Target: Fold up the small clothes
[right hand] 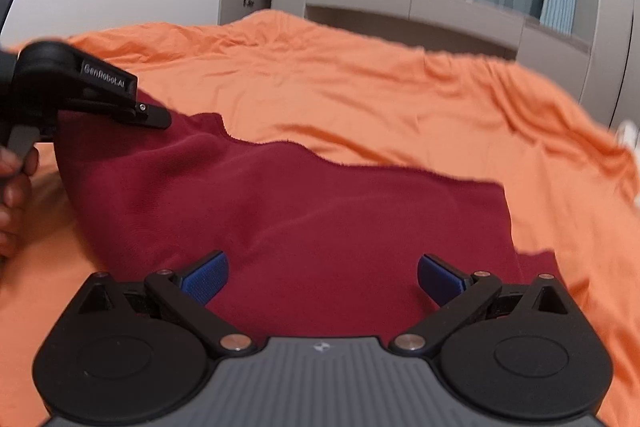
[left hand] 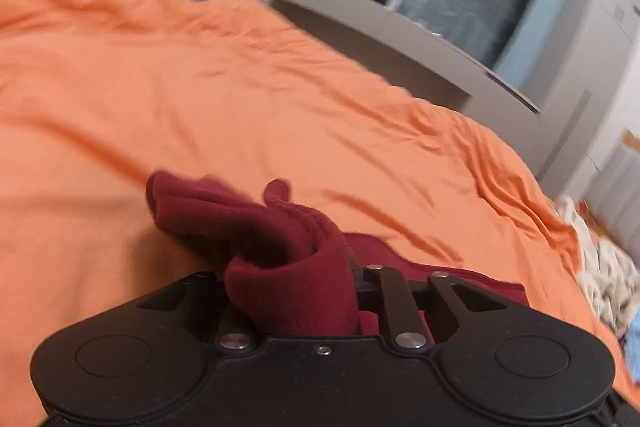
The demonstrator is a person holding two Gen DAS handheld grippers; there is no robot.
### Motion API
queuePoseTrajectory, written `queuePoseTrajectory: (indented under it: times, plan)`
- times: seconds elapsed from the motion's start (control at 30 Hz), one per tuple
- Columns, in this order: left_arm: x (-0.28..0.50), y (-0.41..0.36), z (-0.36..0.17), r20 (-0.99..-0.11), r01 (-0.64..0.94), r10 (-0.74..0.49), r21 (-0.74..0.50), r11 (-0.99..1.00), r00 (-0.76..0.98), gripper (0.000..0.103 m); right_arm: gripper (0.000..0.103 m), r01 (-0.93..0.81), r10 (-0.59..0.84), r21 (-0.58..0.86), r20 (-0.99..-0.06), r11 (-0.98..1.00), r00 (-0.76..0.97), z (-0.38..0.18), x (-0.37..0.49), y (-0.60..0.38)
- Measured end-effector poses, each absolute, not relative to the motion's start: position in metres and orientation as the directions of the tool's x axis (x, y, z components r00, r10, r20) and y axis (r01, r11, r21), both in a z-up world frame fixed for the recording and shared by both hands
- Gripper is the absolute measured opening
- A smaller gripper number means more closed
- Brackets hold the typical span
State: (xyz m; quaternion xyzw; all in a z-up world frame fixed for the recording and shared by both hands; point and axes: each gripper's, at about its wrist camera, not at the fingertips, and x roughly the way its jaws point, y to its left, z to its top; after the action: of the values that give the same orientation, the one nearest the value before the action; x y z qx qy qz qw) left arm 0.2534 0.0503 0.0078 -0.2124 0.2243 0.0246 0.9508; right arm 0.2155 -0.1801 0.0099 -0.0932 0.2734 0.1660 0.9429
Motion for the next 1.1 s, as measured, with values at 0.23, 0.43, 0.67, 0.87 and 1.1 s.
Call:
queuePoseTrajectory:
  times: [0.23,0.43,0.67,0.87,1.1]
  plan:
    - [0.275,-0.007,0.037,-0.401,0.093,-0.153,-0.164,0.982,0.903,0.018,0.103,-0.300,0.237,-0.018,-0.564,0.954,0.791,0.036,0.221,-0.239]
    - [0.287,-0.077,0.054,-0.406,0.306,-0.293,-0.035,0.951,0.866,0.018,0.103,-0.107,0.070,-0.039,-0.532,0.994,0.844,0.053,0.237,-0.301]
    - [0.277,-0.140,0.027,-0.503,0.531,-0.441,0.043,0.846,0.743,0.017,0.103,0.040,0.110,0.252,-0.552,0.967,0.827,0.065,0.257,-0.378]
    - [0.255,-0.156,-0.005,-0.548,0.587,-0.425,0.155,0.795,0.720,0.040,0.103,0.069,0.173,0.355,-0.606,0.932,0.777,0.048,0.270,-0.396]
    - [0.239,-0.146,0.003,-0.522,0.621,-0.486,0.113,0.775,0.701,0.078,0.103,0.003,0.390,0.535,-0.620,0.845,0.681,0.041,0.288,-0.383]
